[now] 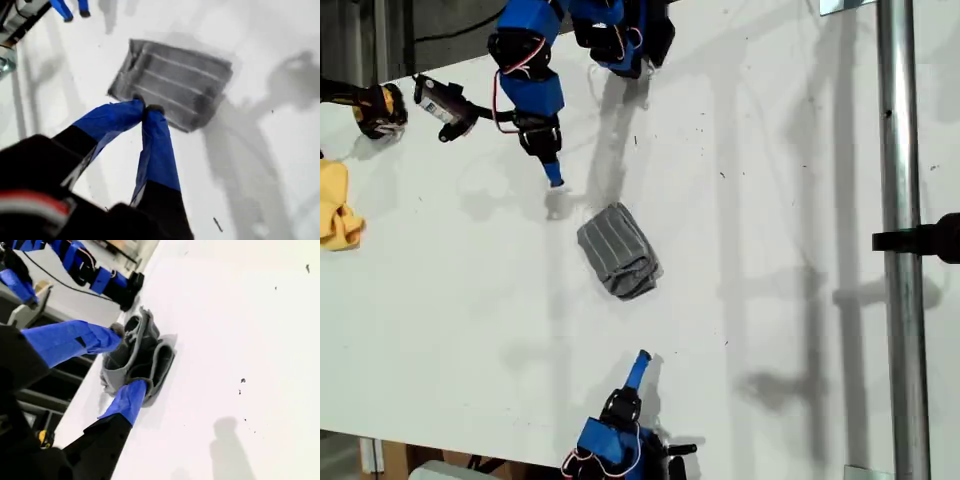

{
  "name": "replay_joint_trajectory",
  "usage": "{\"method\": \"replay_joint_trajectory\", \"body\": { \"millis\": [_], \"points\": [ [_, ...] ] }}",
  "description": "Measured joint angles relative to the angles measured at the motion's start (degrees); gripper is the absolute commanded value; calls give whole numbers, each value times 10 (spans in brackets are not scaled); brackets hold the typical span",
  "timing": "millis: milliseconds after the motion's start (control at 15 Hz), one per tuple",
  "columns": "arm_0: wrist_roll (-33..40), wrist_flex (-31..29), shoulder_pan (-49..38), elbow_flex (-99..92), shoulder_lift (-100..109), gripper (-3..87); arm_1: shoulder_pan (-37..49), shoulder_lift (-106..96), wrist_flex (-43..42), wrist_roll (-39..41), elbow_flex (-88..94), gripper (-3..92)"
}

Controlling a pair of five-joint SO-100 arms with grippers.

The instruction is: Grasp corners of a towel and fold twice.

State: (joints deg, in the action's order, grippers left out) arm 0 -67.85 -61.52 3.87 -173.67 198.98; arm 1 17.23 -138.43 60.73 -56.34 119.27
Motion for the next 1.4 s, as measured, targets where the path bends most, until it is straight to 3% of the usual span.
{"method": "replay_joint_trajectory", "body": {
  "millis": [200, 333, 400, 533, 667, 733, 867, 933, 1400],
  "points": [
    [-1, 18, -12, -31, 0, 142, -19, -273, 21, -81, 283, -2],
    [-6, 18, -26, -41, 0, 146, -26, -451, 94, -138, 393, -2],
    [-12, 11, -33, -44, 0, 147, -25, -479, 122, -169, 426, 46],
    [-64, -57, -40, -47, 0, 139, -28, -490, 172, -244, 472, 179],
    [-144, -111, -63, -47, 0, 139, -33, -501, 201, -290, 476, 177],
    [-107, -120, -75, -47, 0, 137, -54, -501, 203, -293, 476, 176],
    [79, -121, -76, -47, 0, 123, -83, -501, 207, -293, 476, 176],
    [115, -121, -71, -47, 0, 122, -90, -501, 207, -293, 476, 176],
    [130, -121, -76, -47, 0, 121, -101, -501, 207, -293, 476, 176]
  ]
}}
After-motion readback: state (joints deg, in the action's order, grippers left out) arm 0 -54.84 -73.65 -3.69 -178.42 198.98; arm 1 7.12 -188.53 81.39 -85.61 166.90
